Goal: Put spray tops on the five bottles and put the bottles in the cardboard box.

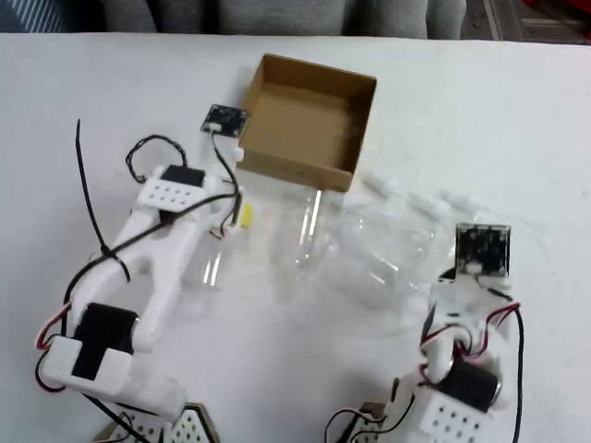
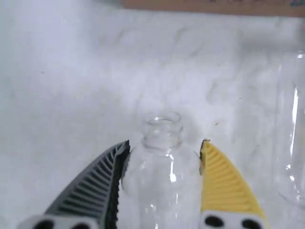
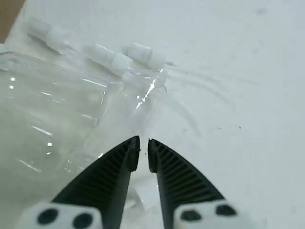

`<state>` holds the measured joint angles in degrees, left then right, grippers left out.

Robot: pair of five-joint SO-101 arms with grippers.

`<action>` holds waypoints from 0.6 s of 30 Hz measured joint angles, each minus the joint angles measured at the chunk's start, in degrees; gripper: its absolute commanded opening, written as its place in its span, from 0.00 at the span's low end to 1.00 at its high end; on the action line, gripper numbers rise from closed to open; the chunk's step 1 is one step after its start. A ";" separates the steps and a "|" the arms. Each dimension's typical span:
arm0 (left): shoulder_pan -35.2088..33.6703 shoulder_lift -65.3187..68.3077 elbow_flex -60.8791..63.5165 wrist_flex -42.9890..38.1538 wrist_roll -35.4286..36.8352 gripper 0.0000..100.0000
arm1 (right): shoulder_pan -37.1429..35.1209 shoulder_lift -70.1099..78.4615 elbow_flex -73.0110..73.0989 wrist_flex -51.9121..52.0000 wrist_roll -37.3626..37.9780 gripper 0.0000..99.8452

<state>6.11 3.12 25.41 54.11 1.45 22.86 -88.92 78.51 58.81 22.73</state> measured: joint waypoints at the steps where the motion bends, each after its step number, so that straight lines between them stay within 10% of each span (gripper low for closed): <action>1: 0.00 0.00 0.00 0.00 0.00 0.02 | 0.26 3.43 -1.23 -0.62 -1.05 0.01; 18: -0.09 0.00 0.00 0.00 -0.53 0.02 | 9.76 37.19 -8.88 -7.12 -25.49 0.14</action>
<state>6.02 3.12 25.41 54.11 0.92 32.62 -51.74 69.63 51.69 -2.77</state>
